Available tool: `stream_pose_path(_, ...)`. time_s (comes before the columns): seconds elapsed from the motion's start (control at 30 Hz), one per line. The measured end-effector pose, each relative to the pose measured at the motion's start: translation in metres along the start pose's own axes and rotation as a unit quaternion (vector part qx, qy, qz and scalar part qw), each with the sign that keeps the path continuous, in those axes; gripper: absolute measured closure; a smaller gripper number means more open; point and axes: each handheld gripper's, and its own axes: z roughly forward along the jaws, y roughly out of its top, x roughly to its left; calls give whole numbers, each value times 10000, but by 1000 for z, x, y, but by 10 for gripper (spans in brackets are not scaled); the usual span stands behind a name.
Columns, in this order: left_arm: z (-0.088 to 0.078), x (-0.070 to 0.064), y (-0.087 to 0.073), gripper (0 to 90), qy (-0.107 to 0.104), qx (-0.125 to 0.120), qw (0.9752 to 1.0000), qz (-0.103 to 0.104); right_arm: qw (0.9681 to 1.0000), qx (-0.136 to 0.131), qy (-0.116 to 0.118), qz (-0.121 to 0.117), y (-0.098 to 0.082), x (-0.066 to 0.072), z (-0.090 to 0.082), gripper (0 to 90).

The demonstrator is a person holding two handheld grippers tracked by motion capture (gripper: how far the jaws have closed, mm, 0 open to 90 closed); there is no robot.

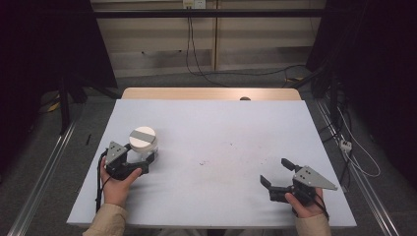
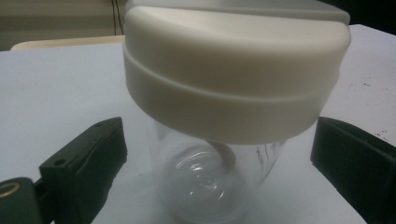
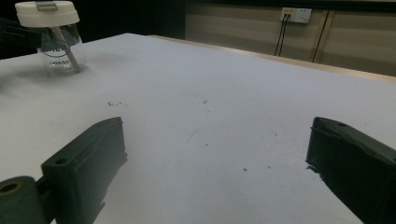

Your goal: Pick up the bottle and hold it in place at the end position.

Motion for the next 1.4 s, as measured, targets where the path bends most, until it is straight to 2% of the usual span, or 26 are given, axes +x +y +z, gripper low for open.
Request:
stream_pose_path(0.3, 11, -3, 2, 36, 99, 48, 9999, 12, 10000, -4, 17, -15, 1, 1, 2, 36)
stream_pose_path(0.4, 17, -3, 2, 52, 223, 57, 9997, 13, 10000, -11, 18, -13, 1, 1, 2, 36)
stream_pose_path(0.53, 20, -2, 3, 55, 247, -15, 9997, -64, 10000, -10, 12, -7, 0, 0, 2, 36)
stream_pose_path(0.8, 27, -4, 5, 71, 301, -23, 9995, -63, 10000, -27, 10, -3, 1, 0, 2, 37)
stream_pose_path(1.0, 31, -5, 7, 120, 296, -53, 9995, -47, 10000, -33, 23, -12, 1, -1, 1, 37)
stream_pose_path(1.13, 32, -5, 8, 164, 249, -105, 9996, -110, 10000, -22, 19, 0, 0, -1, 1, 39)
stream_pose_path(1.3, 32, -4, 9, 170, 233, -84, 9996, -109, 10000, -29, 30, -2, 0, -1, 1, 39)
stream_pose_path(1.37, 32, -4, 9, 172, 199, -92, 9997, -144, 10000, -28, 17, -8, 1, -1, 1, 39)
stream_pose_path(1.4, 32, -5, 11, 173, 114, -119, 9997, -158, 10000, -31, 18, -8, 1, -1, 1, 39)
